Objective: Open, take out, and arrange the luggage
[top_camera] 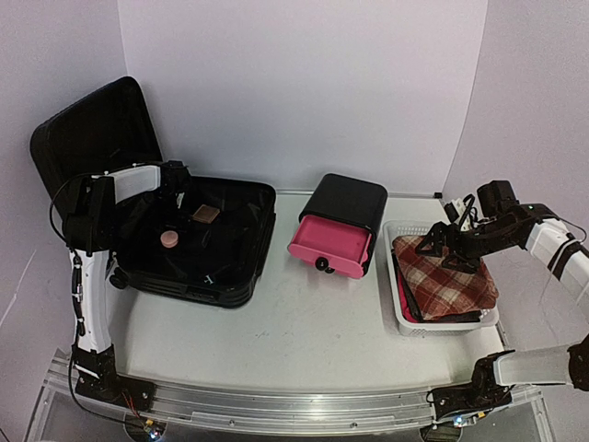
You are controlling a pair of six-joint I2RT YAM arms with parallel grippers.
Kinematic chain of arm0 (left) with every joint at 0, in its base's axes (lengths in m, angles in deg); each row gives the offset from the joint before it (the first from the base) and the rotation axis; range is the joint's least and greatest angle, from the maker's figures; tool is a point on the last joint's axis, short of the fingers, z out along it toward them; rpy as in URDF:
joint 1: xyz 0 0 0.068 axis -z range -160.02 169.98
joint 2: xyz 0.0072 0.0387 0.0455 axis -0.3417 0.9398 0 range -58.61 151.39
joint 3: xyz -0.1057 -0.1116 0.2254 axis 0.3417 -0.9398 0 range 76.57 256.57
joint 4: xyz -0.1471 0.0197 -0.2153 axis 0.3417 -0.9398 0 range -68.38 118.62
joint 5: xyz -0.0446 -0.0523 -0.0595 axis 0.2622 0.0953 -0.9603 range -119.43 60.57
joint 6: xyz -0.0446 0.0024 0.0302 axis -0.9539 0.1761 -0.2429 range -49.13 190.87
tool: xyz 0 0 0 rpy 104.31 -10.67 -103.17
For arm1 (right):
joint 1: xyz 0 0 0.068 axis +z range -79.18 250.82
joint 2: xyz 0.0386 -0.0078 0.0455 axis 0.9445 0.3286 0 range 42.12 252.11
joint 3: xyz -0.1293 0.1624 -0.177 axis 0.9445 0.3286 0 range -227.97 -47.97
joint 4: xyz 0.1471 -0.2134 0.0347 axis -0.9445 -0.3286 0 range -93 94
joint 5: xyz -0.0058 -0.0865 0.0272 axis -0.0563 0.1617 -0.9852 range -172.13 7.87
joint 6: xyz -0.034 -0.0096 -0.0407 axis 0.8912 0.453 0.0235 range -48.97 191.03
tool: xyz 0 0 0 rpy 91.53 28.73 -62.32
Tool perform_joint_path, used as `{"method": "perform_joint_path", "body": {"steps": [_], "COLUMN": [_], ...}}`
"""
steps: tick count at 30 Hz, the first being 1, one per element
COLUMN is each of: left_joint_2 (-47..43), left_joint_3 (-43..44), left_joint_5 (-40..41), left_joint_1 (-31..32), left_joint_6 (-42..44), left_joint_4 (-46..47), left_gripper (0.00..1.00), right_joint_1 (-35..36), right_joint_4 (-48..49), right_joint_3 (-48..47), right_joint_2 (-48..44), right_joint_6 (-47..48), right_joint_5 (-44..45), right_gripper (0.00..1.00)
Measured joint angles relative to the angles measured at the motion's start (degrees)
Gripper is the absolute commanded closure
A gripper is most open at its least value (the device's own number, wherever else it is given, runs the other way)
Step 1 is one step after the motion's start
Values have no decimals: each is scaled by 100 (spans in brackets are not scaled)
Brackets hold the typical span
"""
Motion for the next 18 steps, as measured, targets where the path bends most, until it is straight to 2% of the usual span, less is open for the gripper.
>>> {"method": "perform_joint_path", "body": {"steps": [8,18], "left_joint_2": [240,313], "left_joint_3": [186,94], "left_joint_5": [11,-214], "left_joint_1": [-26,-42], "left_joint_6": [0,-15], "left_joint_4": [0,13], "left_gripper": [20,46], "right_joint_1": [0,0], "right_joint_4": [0,0], "right_joint_3": [0,0], "right_joint_2": [7,37], "right_joint_6": [0,0], "right_joint_5": [0,0], "right_gripper": [2,2]}}
